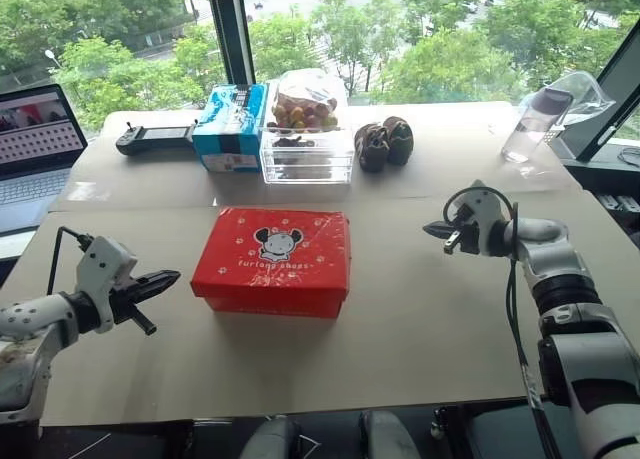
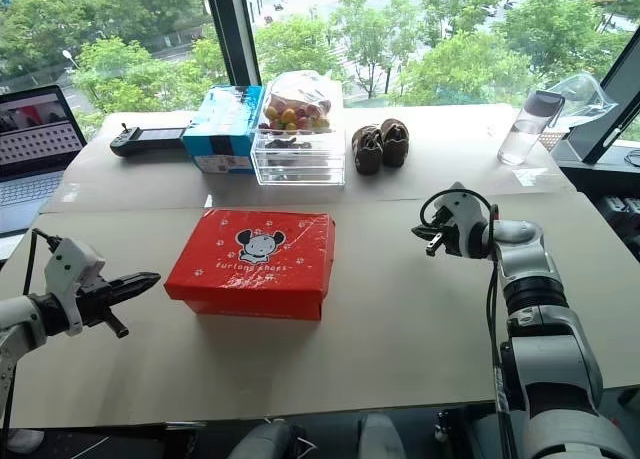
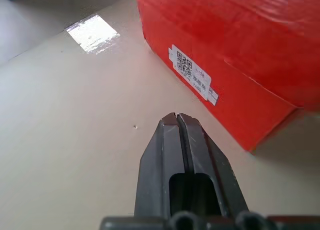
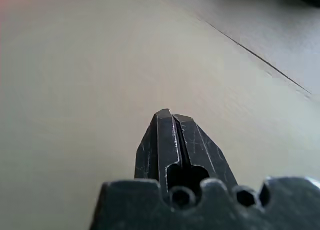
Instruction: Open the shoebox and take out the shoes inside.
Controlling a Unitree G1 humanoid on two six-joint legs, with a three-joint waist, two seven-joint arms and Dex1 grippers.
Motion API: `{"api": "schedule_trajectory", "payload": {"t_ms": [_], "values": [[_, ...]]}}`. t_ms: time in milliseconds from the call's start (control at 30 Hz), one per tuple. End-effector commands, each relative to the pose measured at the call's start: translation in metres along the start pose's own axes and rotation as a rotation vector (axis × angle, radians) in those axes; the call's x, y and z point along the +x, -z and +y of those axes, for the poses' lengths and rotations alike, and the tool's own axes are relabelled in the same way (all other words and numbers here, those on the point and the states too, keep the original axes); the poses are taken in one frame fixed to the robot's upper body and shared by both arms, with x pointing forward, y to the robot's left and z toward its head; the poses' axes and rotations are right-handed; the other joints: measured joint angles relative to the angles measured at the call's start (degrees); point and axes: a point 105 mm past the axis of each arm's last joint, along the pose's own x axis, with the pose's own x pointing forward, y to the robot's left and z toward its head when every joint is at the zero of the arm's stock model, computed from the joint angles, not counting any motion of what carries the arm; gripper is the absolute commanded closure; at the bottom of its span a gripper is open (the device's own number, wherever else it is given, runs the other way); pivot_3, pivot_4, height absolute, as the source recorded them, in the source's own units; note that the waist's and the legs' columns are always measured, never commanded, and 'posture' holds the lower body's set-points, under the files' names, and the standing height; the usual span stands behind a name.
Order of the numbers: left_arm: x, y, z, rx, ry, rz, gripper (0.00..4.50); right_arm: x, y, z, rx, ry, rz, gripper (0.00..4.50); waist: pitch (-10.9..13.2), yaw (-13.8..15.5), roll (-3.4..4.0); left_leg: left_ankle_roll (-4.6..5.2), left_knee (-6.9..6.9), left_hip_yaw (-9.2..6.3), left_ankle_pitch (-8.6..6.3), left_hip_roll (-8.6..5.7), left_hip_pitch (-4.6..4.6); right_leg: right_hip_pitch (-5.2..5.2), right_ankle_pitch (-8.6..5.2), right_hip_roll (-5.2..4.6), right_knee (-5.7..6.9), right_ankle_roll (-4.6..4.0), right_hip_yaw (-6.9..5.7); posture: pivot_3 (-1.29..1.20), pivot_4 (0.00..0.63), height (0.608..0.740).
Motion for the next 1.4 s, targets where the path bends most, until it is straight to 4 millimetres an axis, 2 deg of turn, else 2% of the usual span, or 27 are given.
{"api": "schedule_trajectory", "payload": {"t_ms": [33, 67, 133, 200, 333, 433, 533, 600, 800, 900, 1000, 1100, 1200, 1267, 1400], "values": [[-0.018, -0.025, -0.001, 0.038, 0.049, -0.042, 4.48, 0.007, -0.012, 0.04, 0.028, -0.237, -0.019, 4.43, 0.0, 0.35, 0.01, -0.01, 0.01, 0.02, -0.01, 0.07, 0.08, 0.07, 0.01, 0.05, 0.01, -0.02, 0.01, 0.0, 0.15, 0.74], [-0.019, -0.027, -0.002, 0.028, 0.062, -0.037, 4.48, 0.011, -0.011, 0.052, 0.061, -0.293, -0.015, 4.43, 0.01, 0.52, 0.02, -0.03, 0.01, 0.02, 0.0, 0.12, 0.11, 0.07, 0.01, 0.1, 0.03, -0.06, 0.0, 0.0, 0.15, 0.74], [-0.015, -0.038, -0.017, 0.014, 0.141, -0.061, 4.48, 0.024, -0.003, 0.083, 0.107, -0.42, 0.016, 4.43, 0.01, 0.8, 0.02, -0.03, 0.02, 0.03, 0.0, 0.15, 0.17, 0.1, 0.0, 0.12, 0.07, -0.08, -0.01, 0.0, 0.15, 0.74], [-0.013, -0.047, -0.028, -0.008, 0.193, -0.085, 4.48, 0.03, 0.001, 0.104, 0.127, -0.499, 0.029, 4.43, 0.01, 1.04, -0.01, -0.05, 0.03, 0.01, -0.01, 0.15, 0.18, 0.1, 0.0, 0.12, 0.07, -0.09, -0.03, 0.0, 0.15, 0.74], [-0.019, -0.048, -0.035, -0.034, 0.216, -0.042, 4.48, 0.042, 0.001, 0.117, 0.165, -0.524, -0.005, 4.43, 0.01, 1.08, 0.0, -0.14, 0.11, 0.04, -0.1, 0.19, 0.08, 0.01, 0.01, 0.17, 0.07, -0.09, 0.03, 0.0, 0.15, 0.74], [-0.024, -0.047, -0.03, -0.018, 0.171, -0.018, 4.48, 0.049, -0.015, 0.123, 0.177, -0.553, -0.065, 4.43, 0.01, 0.98, 0.0, -0.22, 0.07, 0.04, -0.12, 0.21, 0.12, -0.02, 0.01, 0.21, 0.07, -0.1, 0.02, 0.0, 0.15, 0.74], [-0.027, -0.048, -0.025, -0.03, 0.139, -0.029, 4.48, 0.045, -0.031, 0.119, 0.189, -0.565, -0.112, 4.43, 0.02, 0.85, 0.01, -0.3, 0.06, 0.06, -0.13, 0.31, 0.12, -0.06, -0.01, 0.31, 0.09, -0.21, 0.03, 0.0, 0.15, 0.74], [-0.031, -0.041, -0.026, -0.037, 0.142, -0.002, 4.48, 0.037, -0.046, 0.116, 0.208, -0.591, -0.156, 4.43, 0.02, 0.91, 0.01, -0.3, 0.06, 0.07, -0.13, 0.32, 0.12, -0.06, 0.0, 0.32, 0.09, -0.23, 0.02, 0.0, 0.15, 0.74], [-0.05, -0.03, -0.051, -0.079, 0.227, 0.096, 4.48, 0.016, -0.107, 0.105, 0.264, -0.695, -0.34, 4.43, 0.03, 0.81, 0.01, -0.32, 0.04, 0.11, -0.2, 0.4, 0.07, -0.1, -0.01, 0.37, 0.0, -0.25, 0.04, 0.0, 0.15, 0.74], [-0.058, -0.028, -0.055, -0.09, 0.216, 0.104, 4.48, 0.026, -0.139, 0.083, 0.293, -0.606, -0.495, 4.43, 0.03, 0.69, 0.02, -0.34, 0.05, 0.11, -0.21, 0.48, 0.13, -0.08, -0.02, 0.42, 0.02, -0.33, 0.03, 0.0, 0.15, 0.74], [-0.062, -0.026, -0.06, -0.104, 0.2, 0.097, 4.48, 0.047, -0.162, 0.054, 0.337, -0.412, -0.597, 4.43, 0.03, 0.6, 0.03, -0.65, 0.01, 0.16, -0.34, 0.58, 0.25, -0.04, 0.01, 0.55, 0.03, -0.46, 0.1, 0.0, 0.15, 0.74], [-0.061, -0.025, -0.067, -0.111, 0.197, 0.084, 4.48, 0.065, -0.17, 0.032, 0.331, -0.218, -0.618, 4.43, 0.04, 0.72, 0.03, -0.7, -0.02, 0.16, -0.29, 0.61, 0.25, -0.1, 0.0, 0.62, 0.11, -0.54, 0.1, 0.0, 0.15, 0.74], [-0.059, -0.026, -0.069, -0.108, 0.18, 0.063, 4.48, 0.077, -0.167, 0.019, 0.3, -0.078, -0.58, 4.43, 0.05, 0.86, 0.05, -0.71, -0.03, 0.14, -0.24, 0.61, 0.18, -0.14, -0.01, 0.62, 0.07, -0.55, 0.06, 0.0, 0.15, 0.74], [-0.058, -0.03, -0.067, -0.095, 0.153, 0.036, 4.48, 0.079, -0.166, 0.015, 0.278, -0.047, -0.538, 4.43, 0.05, 0.87, 0.04, -1.08, -0.02, 0.14, -0.02, 0.6, 0.14, -0.15, -0.01, 0.61, 0.04, -0.55, 0.07, 0.0, 0.15, 0.74], [-0.062, -0.046, -0.054, -0.102, 0.084, -0.057, 4.48, 0.072, -0.163, 0.025, 0.201, -0.17, -0.43, 4.43, 0.05, 0.71, 0.05, -0.92, -0.02, 0.13, -0.08, 0.62, 0.1, -0.16, -0.02, 0.63, 0.04, -0.56, 0.07, 0.0, 0.15, 0.74]]}}
